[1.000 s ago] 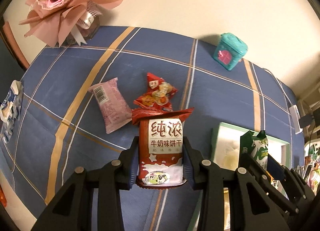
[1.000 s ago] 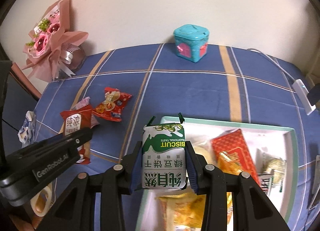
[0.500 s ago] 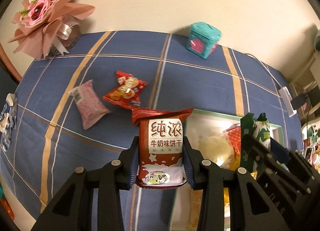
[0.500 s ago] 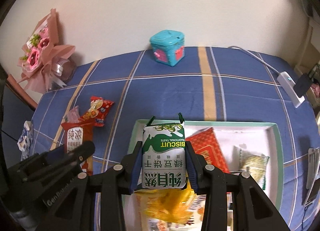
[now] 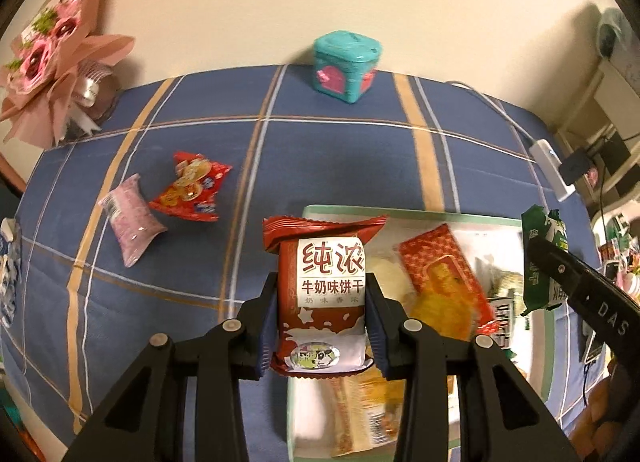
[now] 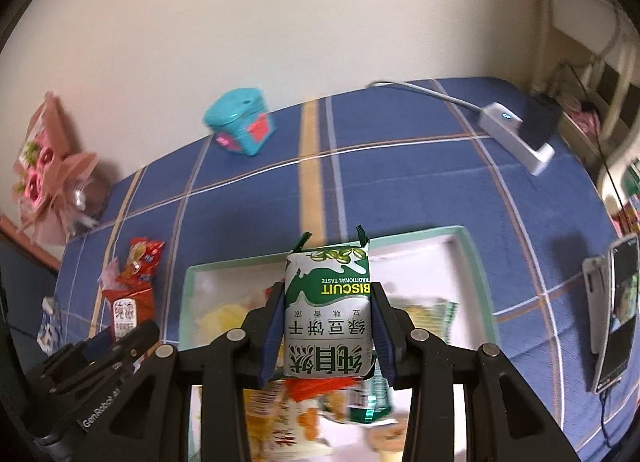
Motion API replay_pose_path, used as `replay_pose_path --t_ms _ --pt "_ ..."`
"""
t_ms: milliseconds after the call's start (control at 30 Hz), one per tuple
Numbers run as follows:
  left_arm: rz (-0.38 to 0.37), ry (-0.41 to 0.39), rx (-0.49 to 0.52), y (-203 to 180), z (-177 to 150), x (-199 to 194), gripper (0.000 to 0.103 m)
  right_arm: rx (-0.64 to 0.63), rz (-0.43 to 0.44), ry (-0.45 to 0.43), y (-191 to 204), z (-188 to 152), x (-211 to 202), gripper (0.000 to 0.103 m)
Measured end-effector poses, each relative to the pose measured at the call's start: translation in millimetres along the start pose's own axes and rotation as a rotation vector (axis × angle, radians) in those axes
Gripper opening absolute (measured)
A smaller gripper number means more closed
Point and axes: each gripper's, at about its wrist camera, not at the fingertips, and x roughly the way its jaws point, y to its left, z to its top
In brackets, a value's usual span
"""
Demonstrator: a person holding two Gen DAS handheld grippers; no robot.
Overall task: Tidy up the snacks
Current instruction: 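Carry the green biscuit packet with right tool into the tray while left tool carries the milk biscuit packet, then open right tool releasing the green packet while left tool releases the milk biscuit packet in the tray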
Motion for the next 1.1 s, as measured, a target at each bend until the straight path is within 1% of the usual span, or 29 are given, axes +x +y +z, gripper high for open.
replay_pose_path --t_ms 133,333,433,667,733,867,1000,1100 --pt "-0.013 -0.024 0.044 -16.5 4.5 0.7 0.041 0.04 -0.01 -0.004 -22.6 1.7 -2.5 0.042" --pt "-0.014 -0.051 0.102 -34.3 11.4 12.0 0.041 0.072 -0.016 0.016 -42.1 1.4 6.8 0.042" --pt "-0.017 -0.067 0.126 -39.3 16.6 18.9 0.041 0.083 -0.011 0.035 -47.3 -0.5 16.0 0.042" --pt "-0.03 -0.089 0.13 -44.8 28.6 39.3 0.041 0.09 -0.002 0.055 -50.1 -1.4 30.7 0.042" --pt "-0.037 -0.085 0.133 -47.6 29.1 44.4 0.041 0.089 -0.004 0.058 -50.0 -1.1 33.6 0.042" --pt "-0.058 -0.05 0.153 -58.1 26.9 58.1 0.041 0.089 -0.006 0.07 -50.7 -0.2 40.9 0.042" --pt "-0.073 -0.033 0.199 -72.3 22.4 60.2 0.041 0.094 -0.006 0.076 -51.7 -1.1 44.7 0.042" --pt "-0.079 -0.011 0.212 -78.2 20.2 64.7 0.041 0.098 -0.006 0.084 -52.8 -2.9 46.2 0.042"
